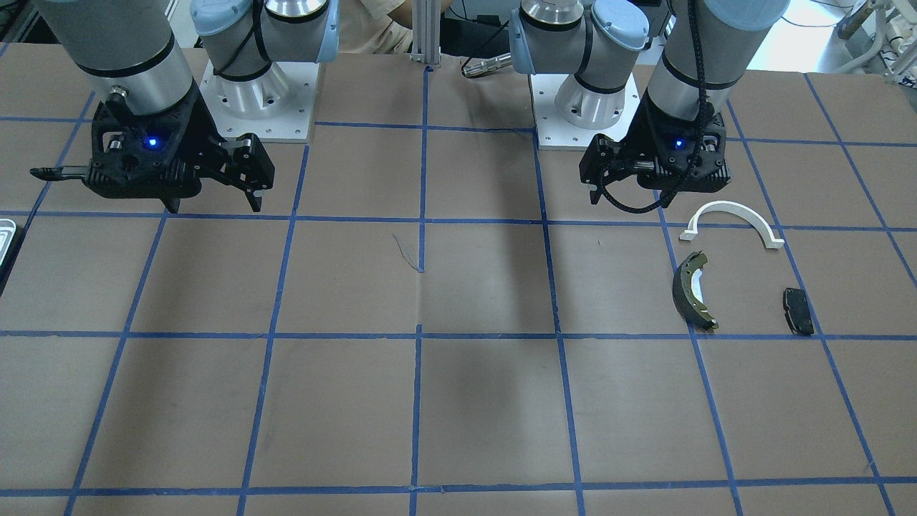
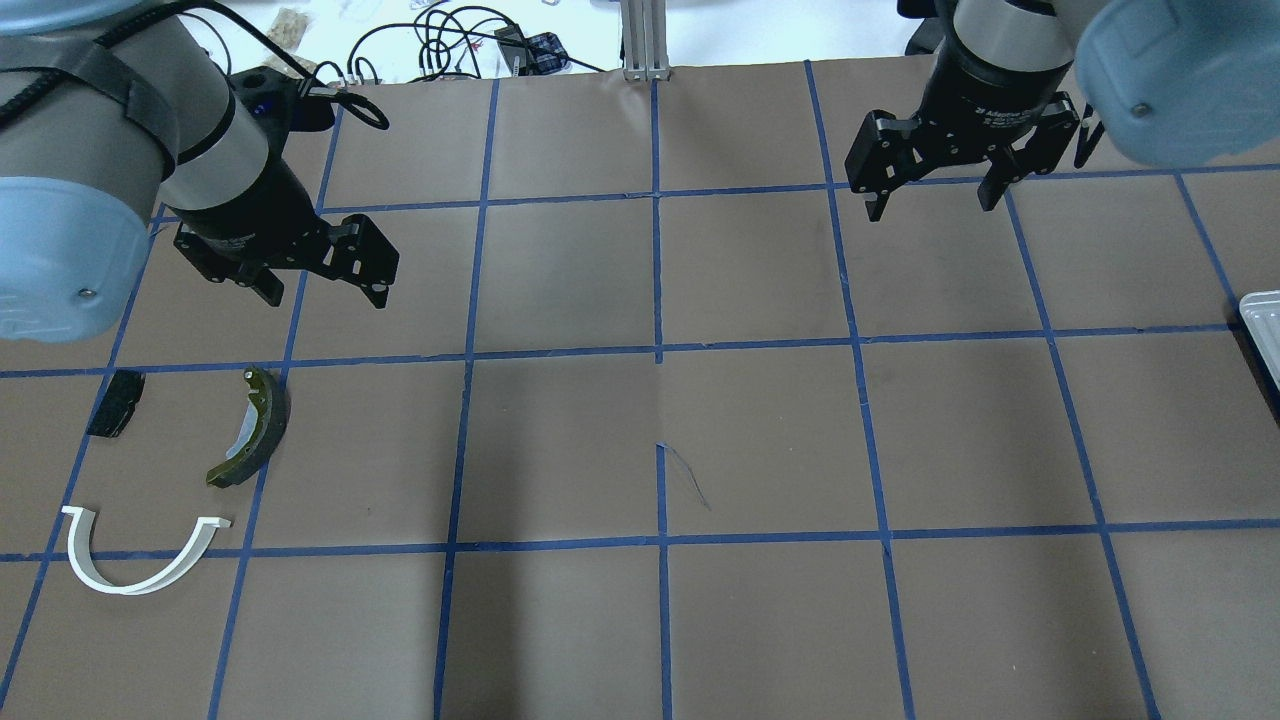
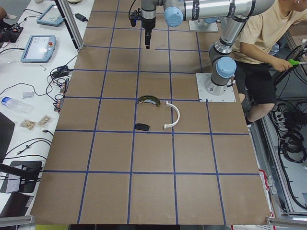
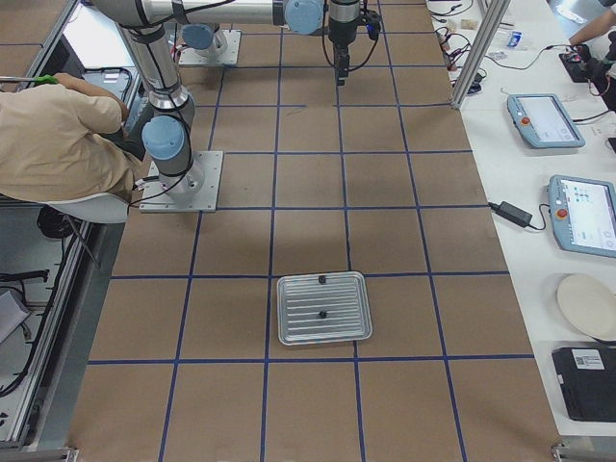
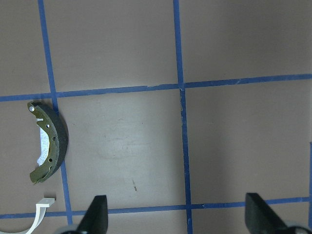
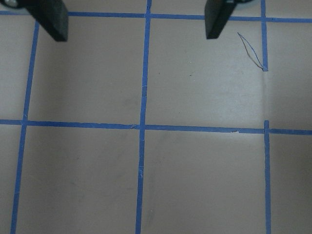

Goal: Place bearing gear from tray to pile

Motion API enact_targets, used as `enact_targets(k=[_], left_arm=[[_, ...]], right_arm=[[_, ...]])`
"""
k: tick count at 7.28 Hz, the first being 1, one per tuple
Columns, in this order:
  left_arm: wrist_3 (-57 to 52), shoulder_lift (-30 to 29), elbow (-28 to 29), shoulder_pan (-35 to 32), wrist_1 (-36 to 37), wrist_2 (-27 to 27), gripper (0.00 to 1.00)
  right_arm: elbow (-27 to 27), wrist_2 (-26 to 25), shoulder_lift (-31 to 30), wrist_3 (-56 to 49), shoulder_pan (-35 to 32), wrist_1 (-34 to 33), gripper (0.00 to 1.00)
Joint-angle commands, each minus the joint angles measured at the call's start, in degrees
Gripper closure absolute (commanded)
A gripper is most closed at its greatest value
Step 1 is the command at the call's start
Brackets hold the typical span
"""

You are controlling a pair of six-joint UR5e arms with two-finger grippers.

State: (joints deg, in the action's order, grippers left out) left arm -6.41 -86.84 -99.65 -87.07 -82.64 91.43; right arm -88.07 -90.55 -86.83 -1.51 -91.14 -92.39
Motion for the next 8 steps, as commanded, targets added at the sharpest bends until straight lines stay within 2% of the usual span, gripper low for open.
enact_targets(k=[1, 3, 6, 8], left_arm=[[-0.09, 0.17, -0.02, -0.03, -0.24, 0.06, 0.00], [-0.09, 0.18, 0.07, -0.03, 0.02, 0.06, 0.00], [-0.09, 0.26, -0.11, -0.03, -0.50, 0.15, 0.00], [-0.09, 0.18, -0.11, -0.03, -0.07, 0.06, 0.00]], right_arm=[[-0.08, -0.33, -0.10, -0.33, 0.78, -0.07, 0.00], [0.01, -0.68, -0.10, -6.87, 6.38, 1.24, 0.00], [-0.52, -0.42, 0.69, -21.28, 25.06, 0.19, 0.00], [-0.61, -0.59, 6.38, -34.54, 35.54, -6.36, 0.00]])
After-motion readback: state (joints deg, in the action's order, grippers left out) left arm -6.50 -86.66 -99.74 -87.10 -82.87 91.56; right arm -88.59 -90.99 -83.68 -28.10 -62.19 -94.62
